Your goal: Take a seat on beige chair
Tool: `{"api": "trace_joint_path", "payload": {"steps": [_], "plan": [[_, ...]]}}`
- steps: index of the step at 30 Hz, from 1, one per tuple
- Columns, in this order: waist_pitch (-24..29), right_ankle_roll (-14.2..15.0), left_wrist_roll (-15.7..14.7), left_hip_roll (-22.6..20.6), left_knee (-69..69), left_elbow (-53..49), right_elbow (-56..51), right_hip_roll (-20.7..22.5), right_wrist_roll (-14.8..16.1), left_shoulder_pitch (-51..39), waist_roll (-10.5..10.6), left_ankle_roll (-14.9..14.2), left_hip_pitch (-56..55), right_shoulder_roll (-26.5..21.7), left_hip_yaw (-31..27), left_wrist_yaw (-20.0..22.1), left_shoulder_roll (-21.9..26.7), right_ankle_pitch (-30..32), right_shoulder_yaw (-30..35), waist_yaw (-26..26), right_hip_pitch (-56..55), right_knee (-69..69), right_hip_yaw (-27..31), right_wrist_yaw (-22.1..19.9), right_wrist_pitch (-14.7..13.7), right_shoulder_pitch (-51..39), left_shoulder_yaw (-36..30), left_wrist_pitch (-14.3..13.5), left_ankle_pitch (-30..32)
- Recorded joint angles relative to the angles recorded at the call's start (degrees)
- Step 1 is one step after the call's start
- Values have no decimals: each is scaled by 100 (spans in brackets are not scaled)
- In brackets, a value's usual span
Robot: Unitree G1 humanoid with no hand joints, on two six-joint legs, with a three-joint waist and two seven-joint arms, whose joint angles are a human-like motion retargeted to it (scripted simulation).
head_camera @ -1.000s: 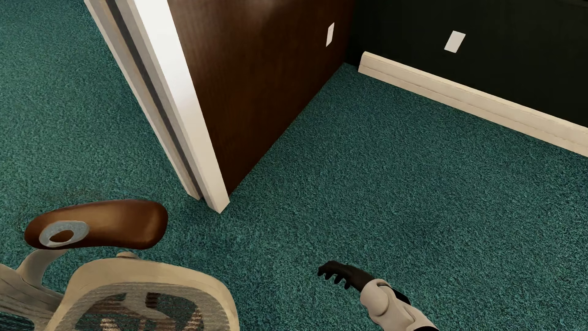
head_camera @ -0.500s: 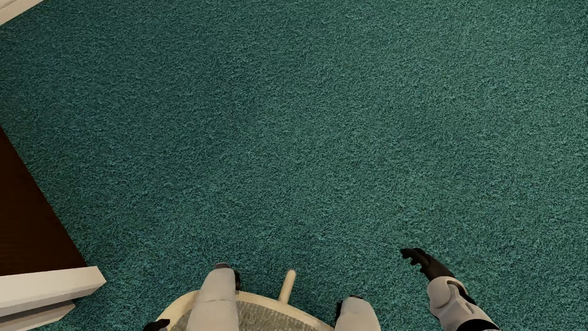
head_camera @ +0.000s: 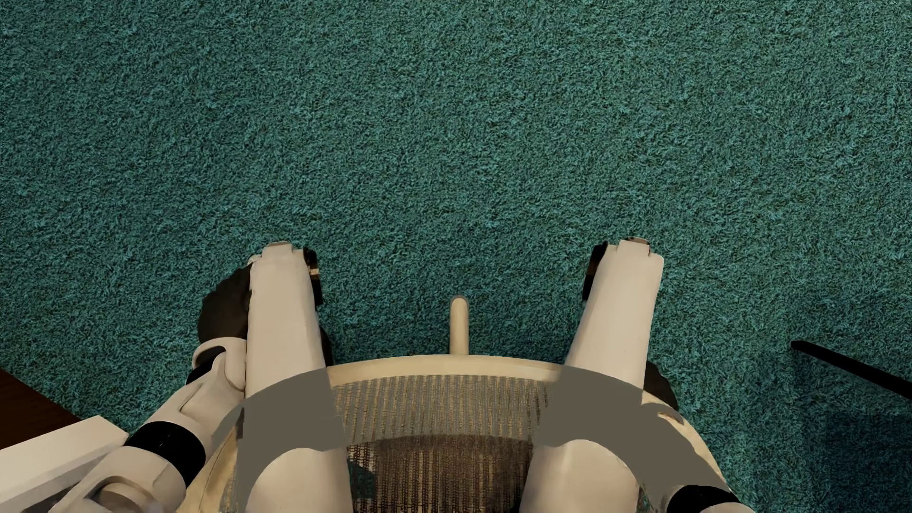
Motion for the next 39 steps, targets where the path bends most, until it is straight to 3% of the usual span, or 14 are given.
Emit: {"api": "trace_joint_path", "payload": {"steps": [2, 5, 8, 14, 16, 22, 26, 27, 31, 32, 33, 34, 37, 39], "plan": [[-22, 88, -163, 233, 116, 179, 109, -32, 99, 66, -61, -208, 161, 47, -14, 41, -122, 135, 58, 9, 199, 6, -85, 131, 59, 112, -38, 20, 174], [-204, 122, -154, 334, 384, 352, 167, -123, -234, 330, 14, -63, 514, 23, 23, -21, -301, -105, 77, -17, 698, 182, -210, 566, 24, 340, 10, 65, -101], [-331, 213, -390, 271, 434, 890, 745, -174, 186, 227, 37, 69, 711, 360, 3, 95, -662, -185, -95, 50, 941, 194, -290, 394, 48, 292, -1, 164, -392], [-295, 322, -614, 310, 498, 1186, 970, -313, 177, 180, -85, -61, 829, 404, 68, 158, -828, -144, -126, 27, 1120, 178, -357, 360, 240, 246, 87, 450, -317], [-234, 350, -520, 280, 417, 1149, 1003, -325, 144, 183, -129, 165, 853, 469, 104, 140, -727, -150, -226, 11, 1153, 195, -382, 381, 151, 186, 7, 235, -332], [-27, 162, -524, 120, 398, 1175, 875, -191, 85, 57, -215, -272, 267, 358, 177, -7, -588, -251, -196, 51, 725, 184, -273, 464, 13, -61, 141, 222, -135], [-503, 45, -726, 19, -54, 1680, 982, 65, 216, 391, -77, 144, -258, 264, 135, -105, -544, -271, -156, 62, 362, -294, -361, 558, -125, -246, 247, 137, -146], [-716, -1, -705, 17, -293, 1894, 1092, 98, -41, 558, -55, 189, -167, 204, 175, -177, -605, -234, -84, 69, 465, -558, -399, 640, 40, -191, 296, 73, -158], [-1384, -446, -634, -129, -2051, 2310, 1235, 403, -26, 1297, 138, 742, 1161, 81, 576, -641, -795, 162, 28, 114, 1999, -2479, -1094, 917, -1, -18, 436, -16, -29], [-1571, -522, -366, -235, -2693, 2420, 1183, 481, -76, 1425, 140, 868, 1525, 108, 650, -816, -815, 399, -10, 107, 2431, -3202, -1202, 1057, -54, -1, 458, 85, 89], [-1727, -611, -923, -236, -3383, 2266, 1101, 616, -85, 1533, 156, 937, 2108, 115, 698, -625, -846, 668, -21, 146, 3035, -3973, -1343, 1021, -204, 96, 421, -552, 174], [-1936, -657, -314, -231, -4055, 2413, 981, 720, -199, 1759, 153, 958, 2638, 169, 832, -1000, -811, 898, -80, 127, 3625, -4759, -1433, 1296, -217, 254, 536, -63, 274], [-2560, -725, 52, -428, -6117, 2609, 851, 893, -485, 1999, 138, 992, 4249, 262, 1156, -1326, -821, 1745, -4, 18, 5040, -6530, -1335, 1333, -470, 634, 474, -203, 794], [-2944, -928, 201, -601, -7313, 2641, 937, 1045, -670, 2069, 130, 1161, 5283, 392, 1292, -1615, -924, 1840, -166, -120, 5173, -6254, -1274, 1487, -391, 967, 590, -191, 1170]]}}
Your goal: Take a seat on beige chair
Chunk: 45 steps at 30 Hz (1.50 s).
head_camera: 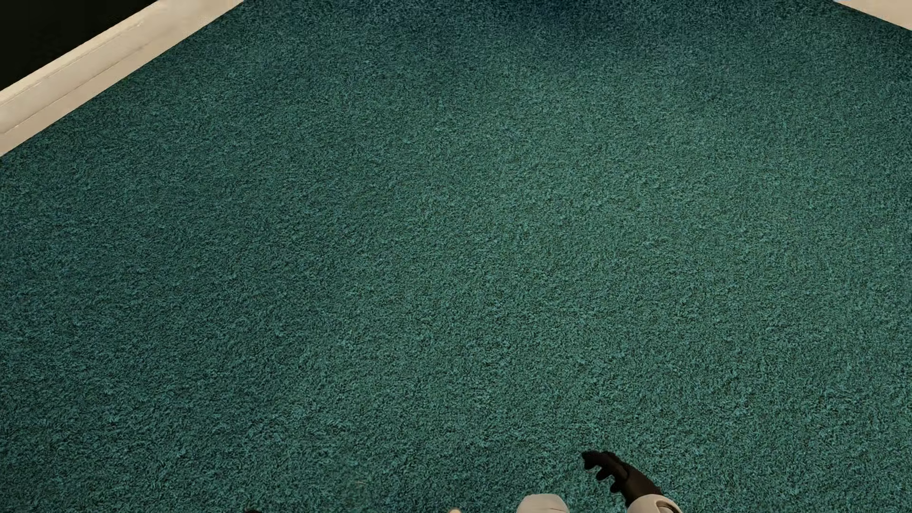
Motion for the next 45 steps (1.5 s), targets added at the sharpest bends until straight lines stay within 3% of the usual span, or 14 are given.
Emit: {"api": "trace_joint_path", "payload": {"steps": [6, 9, 12, 14, 16, 20, 23, 27, 30, 33, 37, 40, 43, 45], "plan": [[-254, 759, 70, -139, -2628, -834, 577, 200, 363, -855, 139, 112, 2451, 324, 565, 227, -90, 908, -485, -520, -1165, -890, -151, 139, -77, 567, -638, -224, 410], [-423, 44, 99, -179, -3201, -1292, 610, 541, 346, -1422, 162, 11, 3290, 397, 698, 321, -176, 1190, -890, -656, -1467, -2204, -163, 290, -111, 934, -969, -308, 393], [-571, 62, 54, 45, -2714, -1357, 646, 560, 308, -1477, 196, -342, 3598, 470, 775, 528, -239, 1446, -1069, -732, -1328, -1996, -252, 176, -50, 1271, -1061, -212, 740], [-586, 139, -93, 255, -953, -1286, 704, 758, 338, -1064, 355, -671, 3148, 342, 519, 557, -251, 1283, -776, -642, -1018, -1637, -137, 268, -96, 1302, -782, -148, 1215], [-469, -619, -254, 330, 1349, -1044, 686, 1097, 366, -634, 367, -1090, 2134, 185, 237, 325, -175, 986, -817, -380, -105, -1912, -192, 347, -228, 1079, -627, -247, 3044], [-244, -775, -486, 44, 3697, -139, 600, 971, 323, 285, 65, -846, -31, -311, -35, 154, -282, 293, -275, 216, 1899, -2847, -527, 557, 5, 362, -5, 33, 1346], [-216, -597, -471, -112, 1869, -49, 326, 866, 495, 919, -28, -1070, -1280, -595, -395, -186, -285, -121, 48, 607, 3277, -3693, -760, 585, -91, -228, 535, 151, 1222], [-636, 1, -757, -124, -3436, -30, -95, 665, 459, 1707, -125, -718, -1020, -614, -27, 88, -175, -705, 334, 697, 4299, -3759, -1152, 413, -271, -514, 958, -143, 2358], [-746, 409, -689, -347, -1844, 178, -282, 251, 438, 1863, -266, -909, -1168, -514, -184, 102, -123, -545, -39, 821, 4668, -2470, -1072, 394, -216, 48, 994, 0, 2976], [-685, 802, -209, -618, -1547, 405, 21, -11, 166, 1333, -172, -162, -124, -425, -154, 129, -301, 2300, -80, 577, 2939, 1329, -716, 398, 132, 729, 823, 209, 2564], [-424, 859, -77, -450, -2227, -316, 128, 50, -350, 145, 83, 133, 1548, -171, 72, 111, -189, 693, -353, -191, 133, 3409, -343, 650, 194, 1120, -82, 23, 1525], [-432, 992, 102, -317, -2856, -955, 228, 22, -346, -862, 93, -88, 2783, 137, 424, 79, 74, 731, -659, -514, -1015, 812, -121, 762, 25, 1418, -510, -274, 1138], [-528, -149, 72, -257, -3123, -1305, 415, 358, -250, -1468, -28, -476, 3838, 362, 583, 393, 79, 1193, -880, -558, -569, -3392, -630, 501, -8, 1658, -861, -308, 904], [-744, -99, -47, -24, -2038, -1324, 584, 491, -37, -1488, 113, -370, 3693, 311, 414, 510, -74, 1642, -902, -601, -635, -2937, -352, 421, 34, 1715, -1022, -204, 1044]]}}
